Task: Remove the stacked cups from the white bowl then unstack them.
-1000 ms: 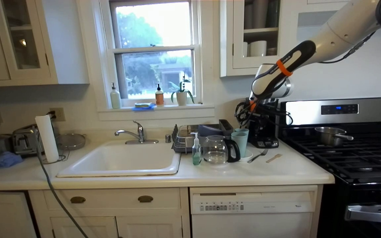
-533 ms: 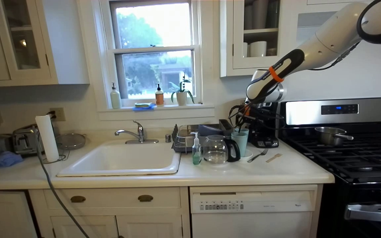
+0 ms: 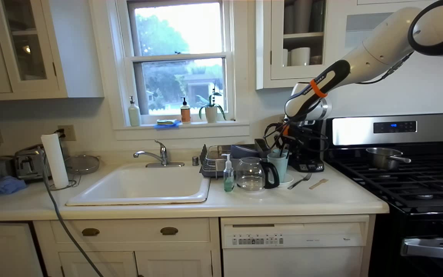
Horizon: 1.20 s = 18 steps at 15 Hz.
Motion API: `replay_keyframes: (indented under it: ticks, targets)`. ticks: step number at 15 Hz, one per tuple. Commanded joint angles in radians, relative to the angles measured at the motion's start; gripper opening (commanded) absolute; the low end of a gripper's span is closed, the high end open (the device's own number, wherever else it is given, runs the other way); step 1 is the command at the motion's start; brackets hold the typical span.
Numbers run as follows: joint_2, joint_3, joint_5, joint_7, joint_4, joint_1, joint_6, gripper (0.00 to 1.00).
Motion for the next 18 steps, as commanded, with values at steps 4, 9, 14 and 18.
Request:
replay_keyframes:
  ticks: [4,9,14,18]
  targets:
    - [-0.034,-0.011,0.034,0.014,-0.001,0.020,-0.082,0.00]
    - [-0.081,-0.011,0.032,0.014,-0.023,0.022,-0.132,0.03]
    - [-0.155,-0.009,0.023,0.014,-0.040,0.025,-0.143,0.02]
    - [-0.234,-0.043,-0.059,0.049,-0.075,0.021,-0.139,0.02]
